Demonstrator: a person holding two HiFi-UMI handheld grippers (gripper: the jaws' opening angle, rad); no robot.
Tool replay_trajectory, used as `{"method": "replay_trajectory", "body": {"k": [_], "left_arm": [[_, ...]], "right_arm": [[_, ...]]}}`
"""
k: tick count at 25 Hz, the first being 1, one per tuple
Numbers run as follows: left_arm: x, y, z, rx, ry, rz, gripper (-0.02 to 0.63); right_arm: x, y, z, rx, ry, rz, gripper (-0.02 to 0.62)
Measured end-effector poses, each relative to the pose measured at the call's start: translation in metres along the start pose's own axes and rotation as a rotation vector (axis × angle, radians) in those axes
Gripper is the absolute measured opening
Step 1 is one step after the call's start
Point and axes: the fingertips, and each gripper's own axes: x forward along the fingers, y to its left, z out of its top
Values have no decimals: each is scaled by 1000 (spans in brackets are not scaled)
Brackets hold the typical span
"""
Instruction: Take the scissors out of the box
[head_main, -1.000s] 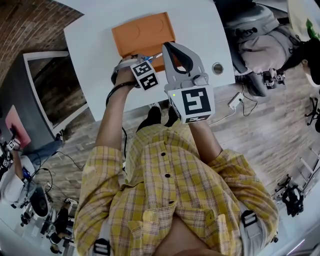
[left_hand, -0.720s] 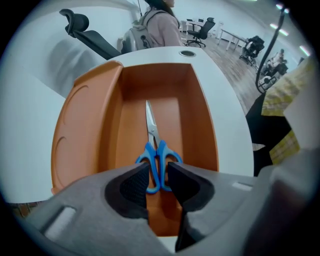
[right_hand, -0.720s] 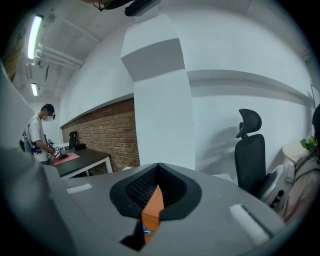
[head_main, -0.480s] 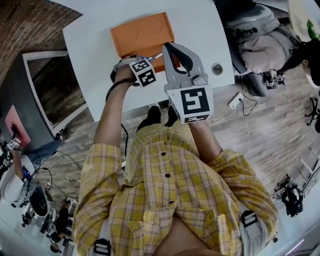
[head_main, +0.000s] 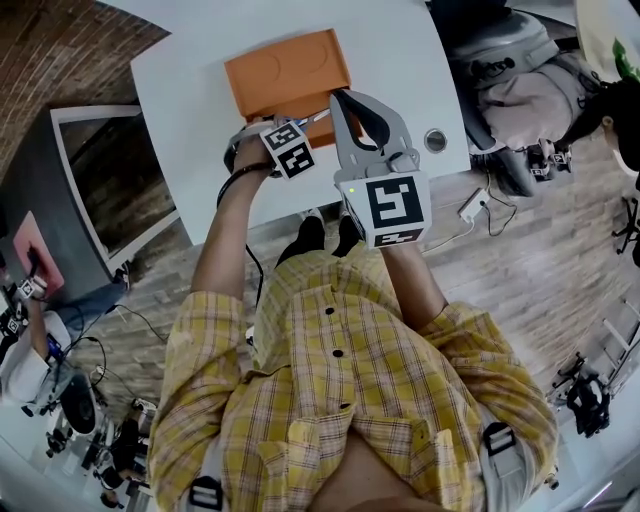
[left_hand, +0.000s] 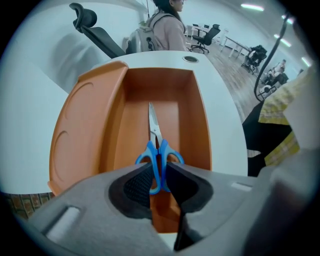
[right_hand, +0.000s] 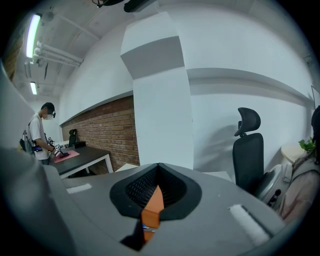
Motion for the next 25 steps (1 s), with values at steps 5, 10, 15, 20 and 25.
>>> {"method": "replay_trajectory", "body": {"k": [5, 10, 15, 20, 25], "left_arm": [[-11, 2, -1, -4, -17, 25, 87], [-29, -2, 3, -43, -63, 44, 87], [-44, -7, 2, -83, -108, 57, 87], [-69, -14, 5, -143, -178, 75, 87], [-99, -14, 4, -222, -250, 120, 87]], "right_arm": [[-5, 4, -6, 9, 13, -4, 6], [-10, 6, -5, 4, 12, -2, 6], [-18, 11, -2, -4, 5, -2, 6], [-28, 15, 1, -10, -4, 0, 6], [-39, 20, 3, -19, -17, 3, 6]]}}
